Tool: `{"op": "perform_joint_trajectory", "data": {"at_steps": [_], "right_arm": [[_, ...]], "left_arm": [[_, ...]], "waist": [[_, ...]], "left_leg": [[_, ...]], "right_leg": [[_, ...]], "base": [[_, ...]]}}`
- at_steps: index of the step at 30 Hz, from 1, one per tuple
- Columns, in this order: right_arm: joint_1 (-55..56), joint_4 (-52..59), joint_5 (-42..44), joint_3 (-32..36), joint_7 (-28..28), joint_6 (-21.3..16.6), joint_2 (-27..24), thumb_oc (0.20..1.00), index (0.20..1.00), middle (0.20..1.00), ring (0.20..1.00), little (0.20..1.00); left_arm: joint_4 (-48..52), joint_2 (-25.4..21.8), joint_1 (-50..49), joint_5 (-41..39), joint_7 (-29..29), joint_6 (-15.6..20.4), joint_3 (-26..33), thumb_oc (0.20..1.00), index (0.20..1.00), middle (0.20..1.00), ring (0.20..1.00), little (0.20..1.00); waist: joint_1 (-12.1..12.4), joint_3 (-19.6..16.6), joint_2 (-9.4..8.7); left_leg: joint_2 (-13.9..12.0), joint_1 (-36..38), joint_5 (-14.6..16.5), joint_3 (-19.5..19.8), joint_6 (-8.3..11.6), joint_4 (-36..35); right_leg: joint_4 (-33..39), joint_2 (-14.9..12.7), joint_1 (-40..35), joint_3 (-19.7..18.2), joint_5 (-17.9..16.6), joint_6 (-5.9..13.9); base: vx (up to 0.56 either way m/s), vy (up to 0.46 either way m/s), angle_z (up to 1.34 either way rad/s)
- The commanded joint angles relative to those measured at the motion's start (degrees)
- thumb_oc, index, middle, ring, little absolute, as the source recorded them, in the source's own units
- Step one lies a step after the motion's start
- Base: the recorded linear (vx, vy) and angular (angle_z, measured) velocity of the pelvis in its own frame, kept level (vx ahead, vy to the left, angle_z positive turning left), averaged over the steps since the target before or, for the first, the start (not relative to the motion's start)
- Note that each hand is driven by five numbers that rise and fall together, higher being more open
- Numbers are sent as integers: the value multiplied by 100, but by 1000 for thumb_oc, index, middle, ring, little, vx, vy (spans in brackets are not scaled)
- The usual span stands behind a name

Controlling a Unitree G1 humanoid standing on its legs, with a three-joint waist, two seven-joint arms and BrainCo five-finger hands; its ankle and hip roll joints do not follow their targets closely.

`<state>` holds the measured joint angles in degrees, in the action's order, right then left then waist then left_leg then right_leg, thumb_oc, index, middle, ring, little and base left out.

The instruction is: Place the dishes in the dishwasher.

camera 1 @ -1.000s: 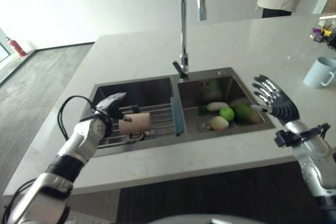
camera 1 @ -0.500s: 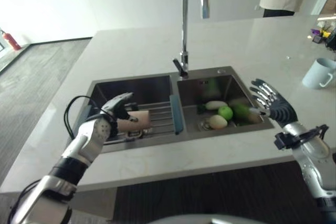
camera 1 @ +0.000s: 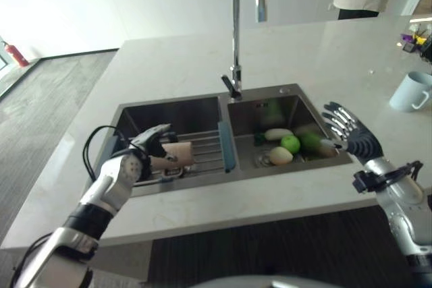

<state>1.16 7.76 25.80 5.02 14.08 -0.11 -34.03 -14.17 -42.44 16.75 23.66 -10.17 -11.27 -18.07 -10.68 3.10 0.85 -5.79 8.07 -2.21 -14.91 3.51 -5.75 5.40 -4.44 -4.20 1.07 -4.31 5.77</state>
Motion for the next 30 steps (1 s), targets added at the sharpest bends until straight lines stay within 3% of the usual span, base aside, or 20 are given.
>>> {"op": "perform_joint_trajectory", "data": {"at_steps": [1,8,18,30], "right_arm": [[-276,254,-28,255,-11,-148,-223,1000,1000,1000,1000,1000],[-255,278,-63,269,30,-143,-217,1000,1000,1000,1000,1000],[-274,246,-10,238,102,-113,-294,1000,1000,1000,1000,1000],[-225,276,-32,272,194,-82,-294,1000,1000,1000,1000,1000]], "left_arm": [[-252,-128,378,143,23,18,36,1000,1000,1000,1000,1000],[-495,-55,345,154,56,-53,-33,1000,1000,1000,1000,1000],[-1303,11,463,388,308,151,-145,1000,1000,1000,1000,1000],[-1493,79,556,409,512,228,-122,1000,1000,1000,1000,1000]], "waist": [[-38,87,57],[-67,94,43],[-172,95,47],[-247,87,37]], "left_leg": [[142,138,489,94,-161,75],[134,166,489,53,-162,75],[133,203,488,-49,-164,75],[140,242,498,-112,-172,75]], "right_leg": [[-40,147,-179,252,377,202],[-40,154,-195,236,381,206],[-40,170,-199,154,378,204],[-40,187,-212,93,380,199]], "base": [[0,0,0],[0,0,0],[23,2,0],[16,3,-2]]}}
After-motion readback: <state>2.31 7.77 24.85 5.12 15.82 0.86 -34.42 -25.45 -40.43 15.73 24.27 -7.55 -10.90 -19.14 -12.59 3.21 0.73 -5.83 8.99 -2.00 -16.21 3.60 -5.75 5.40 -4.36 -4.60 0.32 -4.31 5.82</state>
